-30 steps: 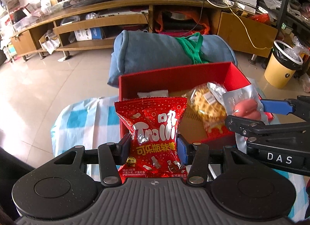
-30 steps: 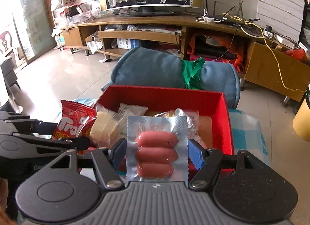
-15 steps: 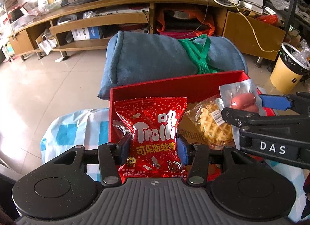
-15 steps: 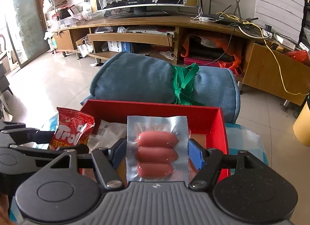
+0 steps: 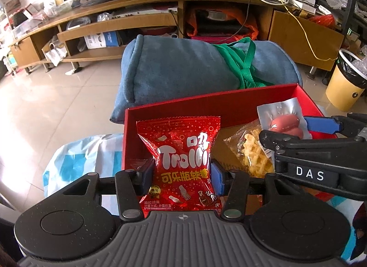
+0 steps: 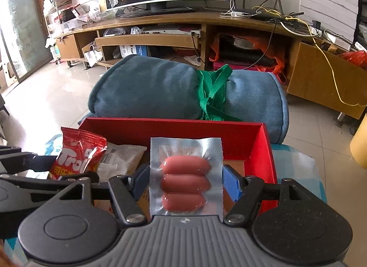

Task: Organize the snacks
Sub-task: 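Lower the Trolli bag and sausages into the box and open both tools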

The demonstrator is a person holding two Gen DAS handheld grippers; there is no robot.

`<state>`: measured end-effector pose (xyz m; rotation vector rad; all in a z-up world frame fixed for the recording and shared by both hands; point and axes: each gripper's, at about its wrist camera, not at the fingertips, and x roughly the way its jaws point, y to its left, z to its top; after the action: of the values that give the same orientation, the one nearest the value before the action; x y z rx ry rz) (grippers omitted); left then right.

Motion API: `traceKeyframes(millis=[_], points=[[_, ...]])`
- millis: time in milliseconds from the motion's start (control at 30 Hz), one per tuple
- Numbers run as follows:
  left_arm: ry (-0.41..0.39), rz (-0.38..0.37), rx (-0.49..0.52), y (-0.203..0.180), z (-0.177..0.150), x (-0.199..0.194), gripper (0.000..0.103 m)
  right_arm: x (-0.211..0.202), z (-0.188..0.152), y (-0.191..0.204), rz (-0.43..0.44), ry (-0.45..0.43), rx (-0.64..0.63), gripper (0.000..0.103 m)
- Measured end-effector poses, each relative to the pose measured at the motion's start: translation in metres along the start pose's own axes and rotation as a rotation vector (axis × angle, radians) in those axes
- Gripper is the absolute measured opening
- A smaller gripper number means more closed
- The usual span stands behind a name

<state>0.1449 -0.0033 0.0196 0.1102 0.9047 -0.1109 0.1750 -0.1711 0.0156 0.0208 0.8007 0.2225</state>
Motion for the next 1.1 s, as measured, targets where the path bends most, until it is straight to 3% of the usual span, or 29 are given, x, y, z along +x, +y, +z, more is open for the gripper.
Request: traceKeyframes(millis=[667, 1100], points=[[-0.007, -0.008, -0.035, 0.005, 0.006, -0.001, 0.081, 0.002, 0.004, -0.010, 0.002, -0.027, 0.046, 0.071], [-0.037, -0.010, -0.052, 0.007, 0.011, -0.015, 0.087, -0.013, 0.007, -0.011, 0.006, -0.048, 0.059, 0.072]])
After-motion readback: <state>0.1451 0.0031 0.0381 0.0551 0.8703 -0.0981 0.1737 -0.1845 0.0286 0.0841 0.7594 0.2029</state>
